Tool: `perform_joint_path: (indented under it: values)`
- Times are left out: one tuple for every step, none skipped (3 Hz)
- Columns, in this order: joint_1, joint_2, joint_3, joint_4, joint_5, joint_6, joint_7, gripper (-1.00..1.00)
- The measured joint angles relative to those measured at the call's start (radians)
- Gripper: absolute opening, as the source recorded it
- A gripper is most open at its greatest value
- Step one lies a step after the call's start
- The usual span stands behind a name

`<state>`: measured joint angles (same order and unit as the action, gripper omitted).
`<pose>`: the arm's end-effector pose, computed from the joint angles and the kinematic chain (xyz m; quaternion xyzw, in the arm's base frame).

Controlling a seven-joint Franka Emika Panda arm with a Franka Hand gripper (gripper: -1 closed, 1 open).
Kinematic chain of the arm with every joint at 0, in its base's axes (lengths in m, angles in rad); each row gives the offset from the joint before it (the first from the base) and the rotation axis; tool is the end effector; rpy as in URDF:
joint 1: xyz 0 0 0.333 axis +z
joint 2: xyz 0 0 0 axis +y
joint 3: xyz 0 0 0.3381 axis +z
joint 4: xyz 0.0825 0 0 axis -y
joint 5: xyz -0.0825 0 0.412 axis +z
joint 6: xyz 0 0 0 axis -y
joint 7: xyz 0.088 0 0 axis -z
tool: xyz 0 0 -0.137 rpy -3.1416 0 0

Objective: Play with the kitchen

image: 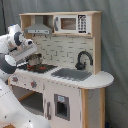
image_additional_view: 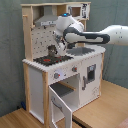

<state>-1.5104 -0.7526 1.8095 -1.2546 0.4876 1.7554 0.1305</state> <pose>0.5280 0.5015 0.5515 0.9711 0.1620 0.1567 0.0787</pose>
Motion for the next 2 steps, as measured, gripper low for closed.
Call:
perform_joint_path:
  values:
    - [-0.049,0.0,0.06,0.072,0.0,-0.001,0.0,-1.0]
    - [-0.095,-0.001,0.139,0.126,0.0,0.004,0.0,-1.0]
